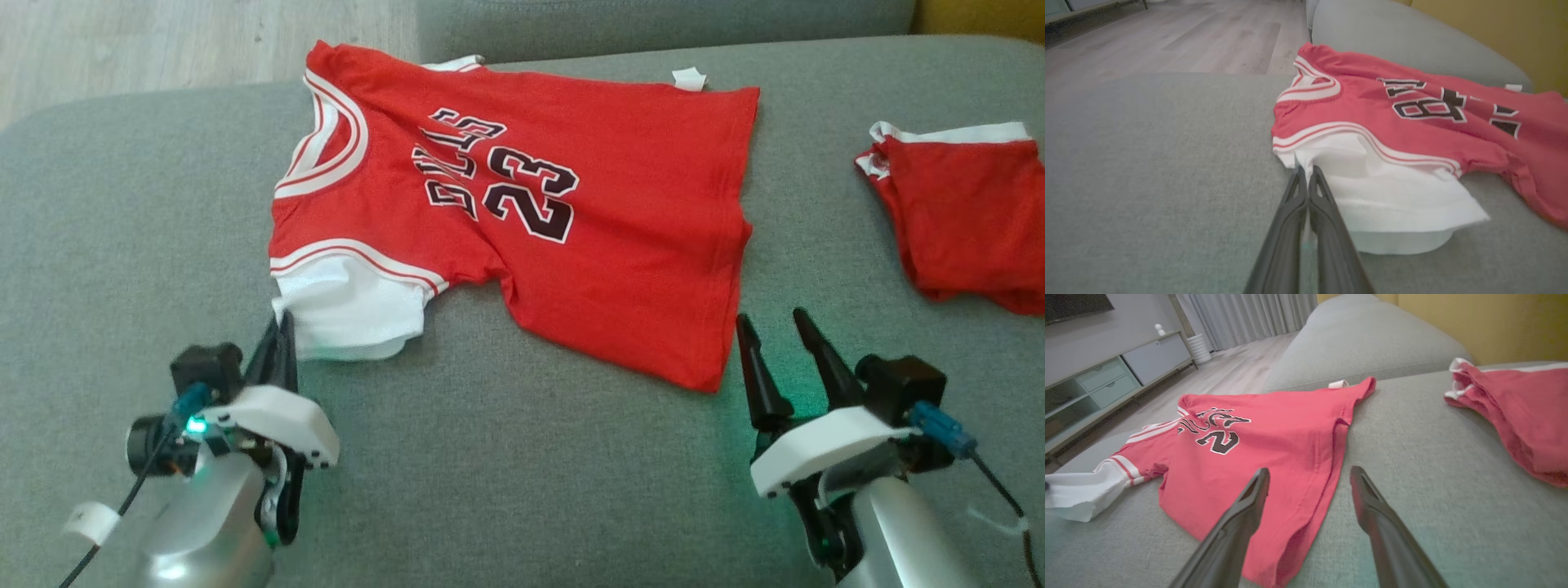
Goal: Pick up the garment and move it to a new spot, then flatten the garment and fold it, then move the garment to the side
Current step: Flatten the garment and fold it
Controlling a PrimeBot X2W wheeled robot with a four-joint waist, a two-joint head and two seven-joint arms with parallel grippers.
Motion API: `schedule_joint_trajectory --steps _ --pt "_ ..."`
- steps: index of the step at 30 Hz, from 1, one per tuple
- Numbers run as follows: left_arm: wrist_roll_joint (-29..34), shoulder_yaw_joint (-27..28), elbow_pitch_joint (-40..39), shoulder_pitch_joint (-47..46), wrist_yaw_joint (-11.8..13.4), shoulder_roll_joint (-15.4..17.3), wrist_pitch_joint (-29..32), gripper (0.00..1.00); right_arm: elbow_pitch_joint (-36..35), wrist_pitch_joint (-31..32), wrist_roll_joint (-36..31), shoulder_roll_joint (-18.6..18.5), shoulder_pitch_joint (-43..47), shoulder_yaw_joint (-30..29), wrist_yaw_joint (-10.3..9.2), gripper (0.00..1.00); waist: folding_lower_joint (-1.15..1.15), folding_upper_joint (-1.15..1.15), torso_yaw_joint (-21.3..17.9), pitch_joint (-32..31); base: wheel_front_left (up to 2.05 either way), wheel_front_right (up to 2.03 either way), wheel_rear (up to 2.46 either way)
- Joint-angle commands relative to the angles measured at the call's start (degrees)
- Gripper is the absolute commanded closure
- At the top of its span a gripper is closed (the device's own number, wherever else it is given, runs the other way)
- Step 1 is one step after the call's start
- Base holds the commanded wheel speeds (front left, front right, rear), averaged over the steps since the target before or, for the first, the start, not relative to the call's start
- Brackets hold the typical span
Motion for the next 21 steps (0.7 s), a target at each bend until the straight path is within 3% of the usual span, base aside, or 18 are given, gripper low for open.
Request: schedule_joint_trajectory --steps 1,10,21 --pt "0.39 2.95 -2.69 -2.20 0.85 2.00 -1.20 1.00 -1.15 0.82 0.26 0.20 -0.09 1.54 -0.04 0.00 0.00 0.00 0.08 -0.49 0.00 0.00 0.00" --pt "4.93 8.22 -15.76 1.24 3.98 2.74 -1.86 1.00 1.05 6.92 2.29 0.20 1.59 3.29 -0.04 0.00 0.00 0.00 0.50 -1.92 0.00 0.00 0.00" --pt "8.23 10.04 -22.08 4.30 4.32 1.94 -1.88 1.00 5.33 9.77 6.16 0.20 -0.20 4.97 -0.04 0.00 0.00 0.00 2.06 -1.62 0.00 0.00 0.00"
